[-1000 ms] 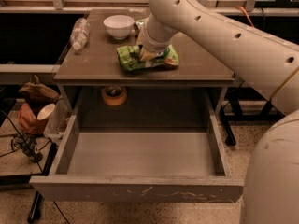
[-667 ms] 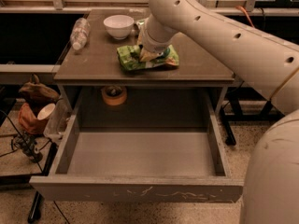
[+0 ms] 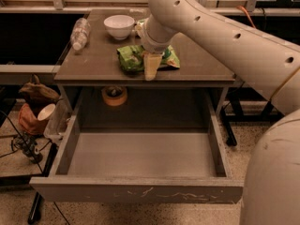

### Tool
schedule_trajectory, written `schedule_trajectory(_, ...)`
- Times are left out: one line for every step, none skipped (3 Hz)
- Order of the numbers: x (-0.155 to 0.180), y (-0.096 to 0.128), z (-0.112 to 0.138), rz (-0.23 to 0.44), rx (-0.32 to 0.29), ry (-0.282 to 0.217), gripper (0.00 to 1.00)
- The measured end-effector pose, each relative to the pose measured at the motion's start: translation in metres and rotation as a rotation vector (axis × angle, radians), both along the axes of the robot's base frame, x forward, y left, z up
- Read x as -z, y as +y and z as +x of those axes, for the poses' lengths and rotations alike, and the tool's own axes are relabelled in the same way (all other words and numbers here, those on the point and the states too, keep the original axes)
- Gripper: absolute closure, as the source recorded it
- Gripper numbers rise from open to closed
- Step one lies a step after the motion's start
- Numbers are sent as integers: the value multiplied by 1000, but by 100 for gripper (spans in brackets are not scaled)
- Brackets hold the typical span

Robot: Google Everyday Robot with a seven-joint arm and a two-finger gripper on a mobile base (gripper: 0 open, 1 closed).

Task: Pick green rice chip bag from top drawer and place on counter

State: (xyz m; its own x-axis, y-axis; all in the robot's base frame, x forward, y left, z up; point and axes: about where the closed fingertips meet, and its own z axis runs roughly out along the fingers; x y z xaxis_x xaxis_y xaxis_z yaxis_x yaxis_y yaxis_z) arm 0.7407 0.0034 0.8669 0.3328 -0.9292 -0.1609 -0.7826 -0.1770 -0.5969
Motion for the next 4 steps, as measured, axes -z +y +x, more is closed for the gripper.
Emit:
schedule_trajectory(0,0,0,0,0,0,0)
schedule_trajectory(-12,-11,-4,-19,26,-9,0)
schedule_trajectory(-71,-78,-34,-113,180,-51,0)
schedule_trajectory(-142,-148,-80,-151,358,-115,0)
